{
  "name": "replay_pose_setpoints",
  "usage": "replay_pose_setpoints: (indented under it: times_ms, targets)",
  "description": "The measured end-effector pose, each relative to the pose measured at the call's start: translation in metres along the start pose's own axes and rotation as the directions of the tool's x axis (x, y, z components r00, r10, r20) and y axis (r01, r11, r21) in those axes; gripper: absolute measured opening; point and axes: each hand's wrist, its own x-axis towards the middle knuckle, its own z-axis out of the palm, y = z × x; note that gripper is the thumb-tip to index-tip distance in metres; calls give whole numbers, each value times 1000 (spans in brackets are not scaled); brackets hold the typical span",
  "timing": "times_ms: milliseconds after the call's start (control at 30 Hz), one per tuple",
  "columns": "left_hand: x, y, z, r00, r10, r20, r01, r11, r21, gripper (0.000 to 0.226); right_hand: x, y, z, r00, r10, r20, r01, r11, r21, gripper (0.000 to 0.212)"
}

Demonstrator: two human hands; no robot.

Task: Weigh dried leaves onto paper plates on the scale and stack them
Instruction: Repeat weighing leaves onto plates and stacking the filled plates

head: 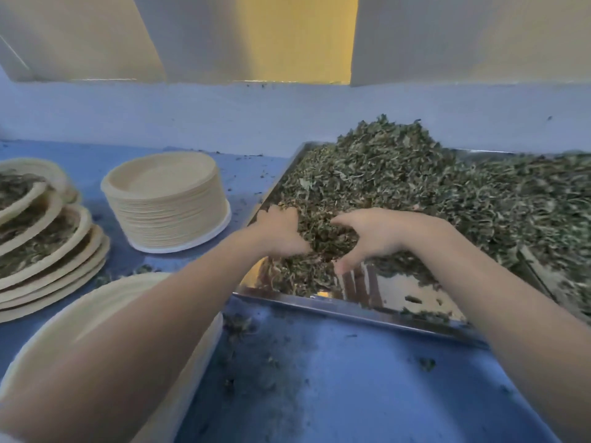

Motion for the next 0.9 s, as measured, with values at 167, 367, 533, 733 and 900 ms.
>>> replay_pose_setpoints:
  times_ms: [167, 367, 533, 733, 900]
  targets:
    - [13, -8, 7, 998, -7, 62, 8, 1000, -29, 84, 31, 16, 1, 999, 11, -37, -5, 987, 163, 89]
    - [-21, -17, -16, 957, 178, 228, -104, 946, -306, 99, 23, 8, -6, 969, -193, 153, 170, 974, 150, 80]
    - [-41, -15, -21, 915, 88, 394, -88, 996, -20, 117, 7, 1, -10, 974, -103, 204, 117, 992, -56, 126]
    - [-28, 1, 1, 967, 43, 251, -4, 988, -153, 87, 24, -30, 25, 994, -107, 7, 107, 993, 59, 90]
    - [-29, 9, 3, 1000, 18, 1, -17, 964, -267, 66, 20, -31, 21, 987, -50, -153, 97, 943, 318, 68]
